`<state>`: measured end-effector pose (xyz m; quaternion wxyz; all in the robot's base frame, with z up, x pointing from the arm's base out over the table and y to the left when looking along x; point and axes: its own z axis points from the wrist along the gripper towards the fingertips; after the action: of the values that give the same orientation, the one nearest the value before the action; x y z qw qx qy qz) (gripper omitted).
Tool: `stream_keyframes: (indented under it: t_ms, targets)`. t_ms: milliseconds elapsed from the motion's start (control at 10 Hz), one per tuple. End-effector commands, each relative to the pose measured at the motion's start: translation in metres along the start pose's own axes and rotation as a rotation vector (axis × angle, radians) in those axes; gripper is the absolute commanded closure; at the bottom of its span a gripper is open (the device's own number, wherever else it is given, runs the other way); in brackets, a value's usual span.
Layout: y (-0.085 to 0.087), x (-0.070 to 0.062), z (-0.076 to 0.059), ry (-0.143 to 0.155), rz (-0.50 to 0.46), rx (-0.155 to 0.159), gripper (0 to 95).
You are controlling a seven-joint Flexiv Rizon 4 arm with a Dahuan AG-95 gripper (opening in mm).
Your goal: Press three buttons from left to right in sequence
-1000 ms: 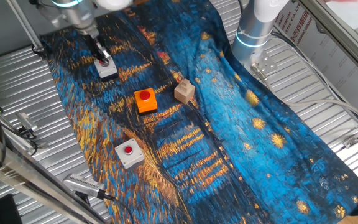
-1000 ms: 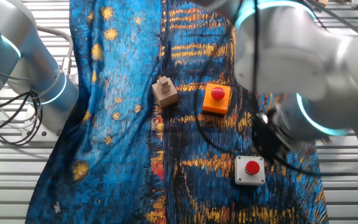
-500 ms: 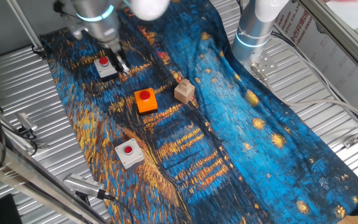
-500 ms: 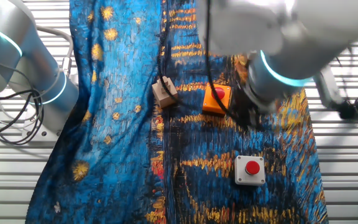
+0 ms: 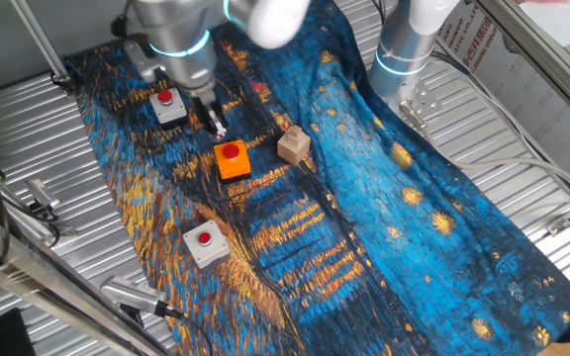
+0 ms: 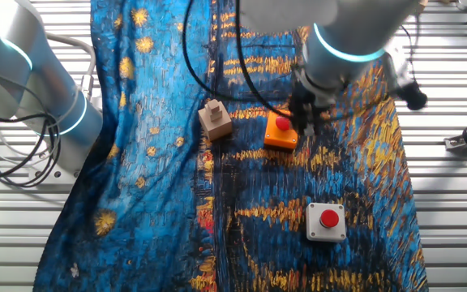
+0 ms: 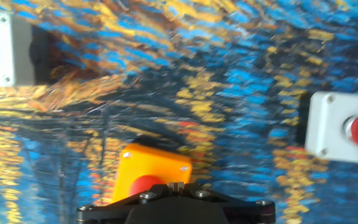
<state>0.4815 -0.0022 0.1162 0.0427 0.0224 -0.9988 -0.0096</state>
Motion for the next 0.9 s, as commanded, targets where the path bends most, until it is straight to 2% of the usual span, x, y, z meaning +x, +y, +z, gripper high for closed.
stream_keyframes:
  t_ms: [100, 300, 600, 700, 900]
  targets:
    - [0.010, 0.003, 0.002, -0.002, 0.024, 0.004, 95.0]
    - [0.017, 0.005, 0.004, -0.003, 0.041, 0.002, 95.0]
    - [0.016, 0.004, 0.011, 0.001, 0.051, -0.002, 95.0]
    - [0.014, 0.001, 0.020, 0.000, 0.051, -0.002, 95.0]
    - [0.012, -0.005, 0.046, -0.005, 0.052, 0.001, 95.0]
